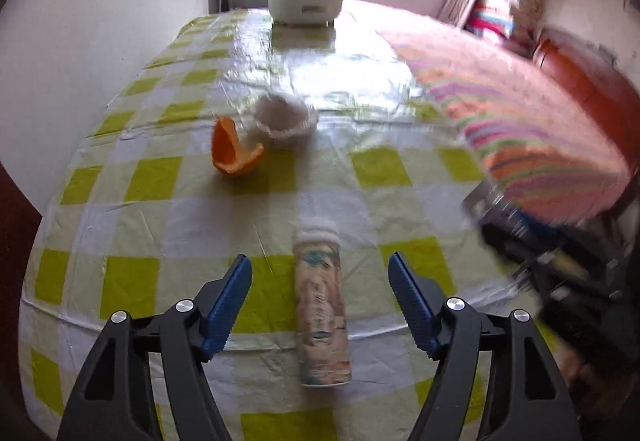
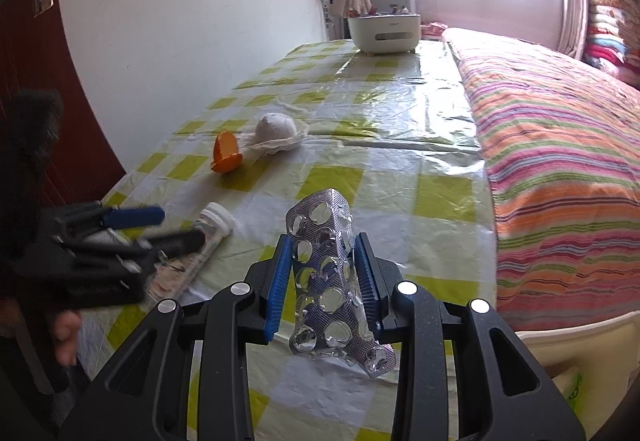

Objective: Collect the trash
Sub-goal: 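Lift the foil pack and white tube and carry both toward the cream bin, then open the right gripper over the bin while the left gripper drops the white tube in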

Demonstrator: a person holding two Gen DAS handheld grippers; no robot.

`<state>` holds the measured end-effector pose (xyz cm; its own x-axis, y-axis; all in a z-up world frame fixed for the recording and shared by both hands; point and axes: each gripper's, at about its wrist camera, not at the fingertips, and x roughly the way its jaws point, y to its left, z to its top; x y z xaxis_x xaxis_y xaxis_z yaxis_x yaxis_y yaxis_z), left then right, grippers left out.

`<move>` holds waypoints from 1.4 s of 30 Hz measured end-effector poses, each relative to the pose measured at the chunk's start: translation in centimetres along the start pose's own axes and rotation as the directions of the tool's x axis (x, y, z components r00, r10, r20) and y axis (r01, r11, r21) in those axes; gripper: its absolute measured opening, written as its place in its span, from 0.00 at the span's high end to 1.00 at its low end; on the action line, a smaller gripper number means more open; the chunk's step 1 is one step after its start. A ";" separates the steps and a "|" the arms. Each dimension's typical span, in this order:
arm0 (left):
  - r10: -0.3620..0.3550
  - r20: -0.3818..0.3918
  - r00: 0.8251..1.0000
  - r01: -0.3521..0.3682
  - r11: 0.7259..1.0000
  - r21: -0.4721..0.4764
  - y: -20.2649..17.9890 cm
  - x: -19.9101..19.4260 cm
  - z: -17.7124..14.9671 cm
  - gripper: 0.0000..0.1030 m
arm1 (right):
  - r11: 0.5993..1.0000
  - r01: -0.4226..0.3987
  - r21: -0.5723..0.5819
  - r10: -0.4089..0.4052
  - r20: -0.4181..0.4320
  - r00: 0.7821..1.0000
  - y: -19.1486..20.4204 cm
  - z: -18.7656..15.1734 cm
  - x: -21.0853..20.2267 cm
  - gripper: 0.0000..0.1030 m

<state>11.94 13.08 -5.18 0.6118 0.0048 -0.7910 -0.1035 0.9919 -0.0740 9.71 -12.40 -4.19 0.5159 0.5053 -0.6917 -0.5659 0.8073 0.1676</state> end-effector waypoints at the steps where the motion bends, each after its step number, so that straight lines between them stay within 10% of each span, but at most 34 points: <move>1: 0.017 -0.020 1.000 -0.017 1.000 0.008 -0.3 0.6 -0.1 0.33 | 1.000 -0.001 0.008 0.001 0.002 1.000 -0.3 0.0 -0.2 0.69; 9: 0.085 -0.076 0.993 -0.082 0.996 0.042 -0.4 2.7 -0.4 0.34 | 1.000 -0.001 0.027 0.000 0.024 1.000 -1.4 0.0 -1.2 0.69; 12: 0.100 -0.076 0.992 -0.094 0.993 0.068 -0.6 2.9 -0.7 0.72 | 1.000 0.000 0.027 0.000 0.031 1.000 -1.5 -0.1 -1.6 0.69; 26: -0.101 0.028 0.994 0.099 0.992 0.080 -2.4 0.1 -0.5 0.73 | 0.997 0.048 0.068 -0.052 0.069 0.996 -3.4 -0.5 -3.5 0.69; 42: -0.297 0.069 0.952 0.273 0.931 0.244 -11.5 -2.4 -1.5 0.73 | 0.967 0.161 0.198 -0.190 0.138 0.972 -8.5 -3.6 -9.3 0.69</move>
<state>10.49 1.45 -3.34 0.6675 -0.2813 -0.6894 0.2618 0.9555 -0.1363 7.47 -25.03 -1.72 0.6978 0.3803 -0.6071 -0.3371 0.9221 0.1900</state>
